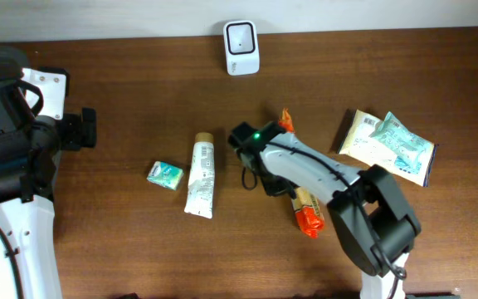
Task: Scan the item barcode
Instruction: 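Grasp the red-orange spaghetti package with the right gripper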
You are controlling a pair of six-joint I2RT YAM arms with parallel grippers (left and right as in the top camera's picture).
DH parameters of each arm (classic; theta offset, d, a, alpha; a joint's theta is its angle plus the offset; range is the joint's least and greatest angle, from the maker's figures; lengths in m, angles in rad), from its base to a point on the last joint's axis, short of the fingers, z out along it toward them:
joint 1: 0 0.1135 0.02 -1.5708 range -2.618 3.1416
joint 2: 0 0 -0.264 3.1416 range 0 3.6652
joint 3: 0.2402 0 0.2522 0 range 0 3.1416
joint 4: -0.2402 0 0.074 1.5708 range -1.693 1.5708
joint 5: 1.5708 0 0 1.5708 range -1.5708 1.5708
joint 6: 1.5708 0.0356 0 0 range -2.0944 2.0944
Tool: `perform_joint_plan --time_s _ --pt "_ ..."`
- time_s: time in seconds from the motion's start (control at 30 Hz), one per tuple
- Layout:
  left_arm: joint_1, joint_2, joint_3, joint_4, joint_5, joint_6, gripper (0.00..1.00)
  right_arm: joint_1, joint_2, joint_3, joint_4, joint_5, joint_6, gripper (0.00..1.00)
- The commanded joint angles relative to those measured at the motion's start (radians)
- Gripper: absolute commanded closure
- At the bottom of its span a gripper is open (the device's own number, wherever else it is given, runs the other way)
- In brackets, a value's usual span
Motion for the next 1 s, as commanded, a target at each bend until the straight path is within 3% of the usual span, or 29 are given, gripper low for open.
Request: perform_joint_plan --time_s 0.0,0.07,0.2,0.27,0.3,0.37,0.6,0.7,0.87,0.97 --pt "0.004 0.001 0.004 0.002 0.01 0.015 0.01 0.075 0.033 0.047 0.005 -0.056 0.031 0.65" --pt "0.003 0.001 0.004 0.002 0.01 0.015 0.01 0.119 0.033 0.102 0.005 -0.102 -0.014 0.52" --pt "0.003 0.001 0.004 0.002 0.01 0.015 0.01 0.088 0.029 0.162 -0.032 -0.118 -0.021 0.51" --pt "0.003 0.001 0.004 0.002 0.01 0.015 0.01 0.048 0.013 0.192 -0.079 -0.117 -0.021 0.45" --pt "0.003 0.001 0.004 0.002 0.01 0.015 0.01 0.027 0.003 0.198 -0.095 -0.118 -0.021 0.38" --pt "0.003 0.001 0.004 0.002 0.01 0.015 0.01 -0.022 -0.003 0.192 -0.146 -0.161 -0.023 0.01" --pt "0.003 0.001 0.004 0.002 0.01 0.015 0.01 -0.171 -0.003 0.092 -0.106 -0.512 -0.217 0.01" --pt "0.003 0.001 0.004 0.002 0.01 0.015 0.01 -0.199 -0.026 0.089 -0.084 -0.522 -0.228 0.01" --pt "0.003 0.001 0.004 0.002 0.01 0.015 0.01 -0.203 -0.298 0.071 -0.065 -0.518 -0.239 0.01" --pt "0.003 0.001 0.004 0.002 0.01 0.015 0.01 -0.246 -0.428 -0.055 -0.038 -0.524 -0.24 0.01"
